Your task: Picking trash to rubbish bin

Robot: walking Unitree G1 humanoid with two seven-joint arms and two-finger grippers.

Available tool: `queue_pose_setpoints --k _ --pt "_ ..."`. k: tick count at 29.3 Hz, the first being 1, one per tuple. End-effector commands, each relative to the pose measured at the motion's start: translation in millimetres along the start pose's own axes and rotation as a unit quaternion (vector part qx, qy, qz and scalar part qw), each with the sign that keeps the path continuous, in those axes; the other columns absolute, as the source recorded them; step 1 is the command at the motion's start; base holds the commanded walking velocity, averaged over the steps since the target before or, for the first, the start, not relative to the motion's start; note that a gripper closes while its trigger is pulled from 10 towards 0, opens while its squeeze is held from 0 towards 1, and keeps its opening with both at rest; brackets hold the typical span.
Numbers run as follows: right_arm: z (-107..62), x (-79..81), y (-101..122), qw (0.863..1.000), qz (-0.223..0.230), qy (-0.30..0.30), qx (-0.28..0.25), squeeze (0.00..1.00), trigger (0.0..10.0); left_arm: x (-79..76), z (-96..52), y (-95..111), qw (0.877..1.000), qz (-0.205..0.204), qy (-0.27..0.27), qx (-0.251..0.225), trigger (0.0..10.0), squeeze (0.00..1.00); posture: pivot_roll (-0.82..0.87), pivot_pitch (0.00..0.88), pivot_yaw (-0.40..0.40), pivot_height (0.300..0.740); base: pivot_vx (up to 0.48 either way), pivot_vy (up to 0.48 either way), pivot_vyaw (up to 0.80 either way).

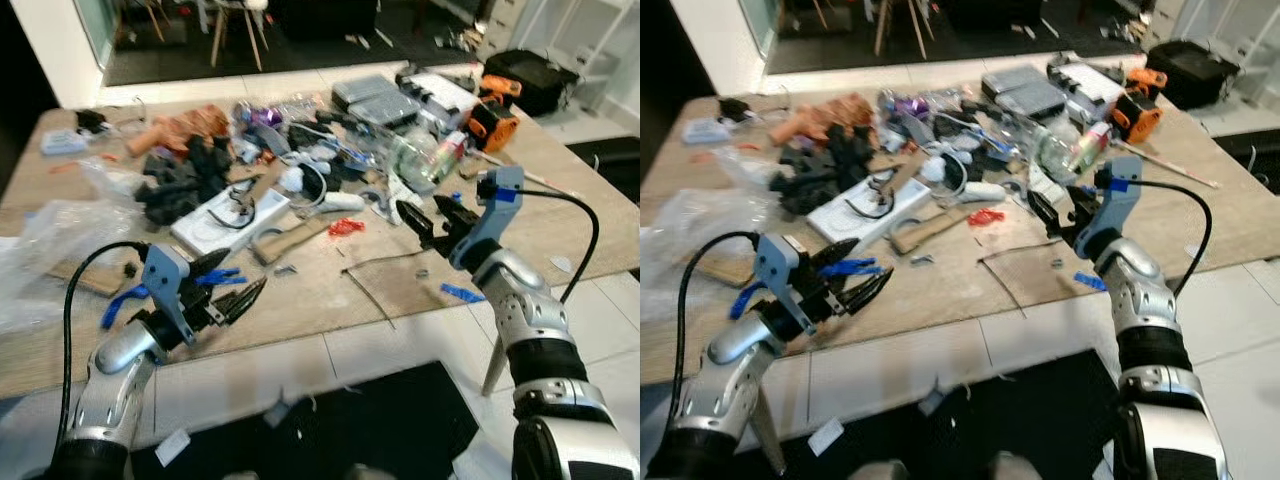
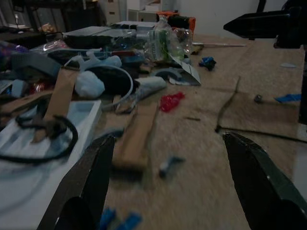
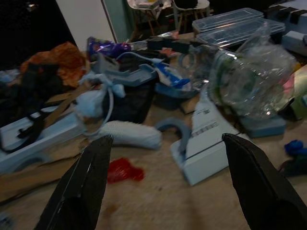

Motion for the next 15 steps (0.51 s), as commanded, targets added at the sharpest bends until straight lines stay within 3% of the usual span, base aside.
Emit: queue_pose_setpoints --k 1,15 --pt "-0.4 3.6 0.2 1.000 0.001 0.008 0.000 0.00 10.0 -1.6 0.0 0.4 1.000 0.001 -0.003 0.004 10.0 0.00 0.04 0.000 -0.037 0.740 0.352 0.000 0.00" --pt "-0.4 5.2 0.1 1.000 0.000 0.013 0.000 0.00 10.0 -3.1 1.2 1.0 1.000 0.002 -0.007 0.006 10.0 0.00 0.04 0.000 -0.039 0.740 0.354 0.000 0.00"
Point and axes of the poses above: a point about 5 cm out from each wrist's last joint towards the gripper, its own z axis pointing out of the wrist towards the gripper, its own y axis along the axis of the wrist's last joint, x = y × z, the point moved 5 cm from there along z, pointing out of the wrist towards the gripper, and after that the axes turned 15 degrees about -z, right-handed, at the moved point
